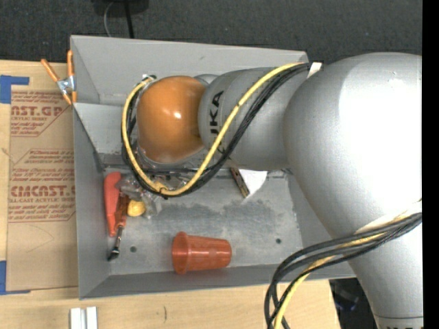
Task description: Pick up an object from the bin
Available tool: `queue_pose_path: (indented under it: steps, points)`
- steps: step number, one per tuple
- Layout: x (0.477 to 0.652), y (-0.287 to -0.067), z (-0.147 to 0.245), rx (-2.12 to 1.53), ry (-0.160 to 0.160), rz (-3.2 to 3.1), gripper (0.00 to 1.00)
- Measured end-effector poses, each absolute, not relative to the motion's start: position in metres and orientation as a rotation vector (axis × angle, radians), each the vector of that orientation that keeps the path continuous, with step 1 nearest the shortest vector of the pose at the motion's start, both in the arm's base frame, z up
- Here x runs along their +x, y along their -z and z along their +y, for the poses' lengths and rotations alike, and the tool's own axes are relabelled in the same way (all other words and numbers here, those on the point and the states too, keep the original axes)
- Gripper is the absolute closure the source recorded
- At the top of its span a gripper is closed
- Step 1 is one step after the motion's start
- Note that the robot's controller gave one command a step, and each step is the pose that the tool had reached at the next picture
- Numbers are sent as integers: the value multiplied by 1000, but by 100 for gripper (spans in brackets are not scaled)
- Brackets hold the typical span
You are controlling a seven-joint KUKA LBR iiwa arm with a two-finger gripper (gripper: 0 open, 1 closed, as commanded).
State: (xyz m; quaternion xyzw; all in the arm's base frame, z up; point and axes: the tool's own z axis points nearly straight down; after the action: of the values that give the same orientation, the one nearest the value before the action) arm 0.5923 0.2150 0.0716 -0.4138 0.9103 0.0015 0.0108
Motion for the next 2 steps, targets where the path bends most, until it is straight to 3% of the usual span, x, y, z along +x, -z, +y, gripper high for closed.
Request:
queue_pose_path:
  steps: [1, 2]
  points:
    - [591, -75, 215, -1293, -6, 2844, 100]
    - [589, -94, 215, -1296, -7, 2849, 100]
